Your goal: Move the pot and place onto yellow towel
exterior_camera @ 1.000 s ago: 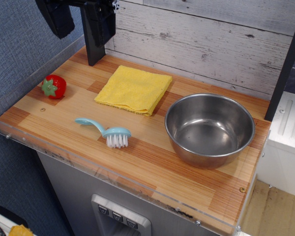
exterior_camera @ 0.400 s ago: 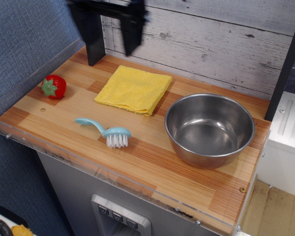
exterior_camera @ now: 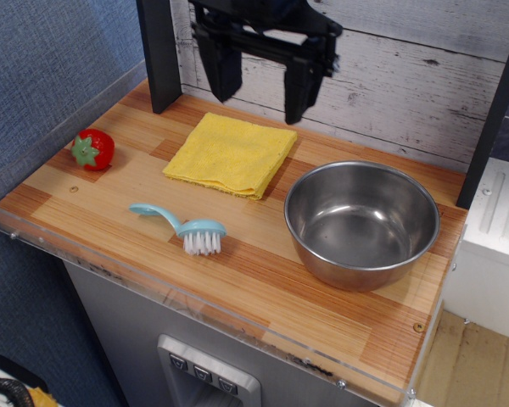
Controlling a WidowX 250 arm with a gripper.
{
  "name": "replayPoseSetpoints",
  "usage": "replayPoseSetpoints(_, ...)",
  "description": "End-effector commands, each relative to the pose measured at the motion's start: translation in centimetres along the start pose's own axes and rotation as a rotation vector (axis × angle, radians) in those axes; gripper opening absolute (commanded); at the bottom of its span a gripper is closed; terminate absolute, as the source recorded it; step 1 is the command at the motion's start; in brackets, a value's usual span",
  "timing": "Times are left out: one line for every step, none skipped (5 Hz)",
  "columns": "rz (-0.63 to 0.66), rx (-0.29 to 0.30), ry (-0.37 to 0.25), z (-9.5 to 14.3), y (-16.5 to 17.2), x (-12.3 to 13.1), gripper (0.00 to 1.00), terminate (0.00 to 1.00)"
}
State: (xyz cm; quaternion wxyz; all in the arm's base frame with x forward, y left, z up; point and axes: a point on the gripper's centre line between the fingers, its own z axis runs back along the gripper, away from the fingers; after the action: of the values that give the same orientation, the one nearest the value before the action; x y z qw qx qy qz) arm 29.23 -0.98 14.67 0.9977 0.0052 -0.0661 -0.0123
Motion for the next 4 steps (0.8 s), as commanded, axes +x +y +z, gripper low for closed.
replayPoseSetpoints(-0.02,0.009,-0.051,-2.2,-0.8,1.0,1.0,0.0)
replayPoseSetpoints(-0.023,-0.001,-0.055,-4.0,-0.6,0.3,1.0,0.0)
replayPoseSetpoints(-0.016,0.001,-0.053,-5.3,-0.4,-0.7,1.0,0.0)
replayPoseSetpoints(0.013,-0.033,-0.045,-6.9,-0.3,-1.1,1.0,0.0)
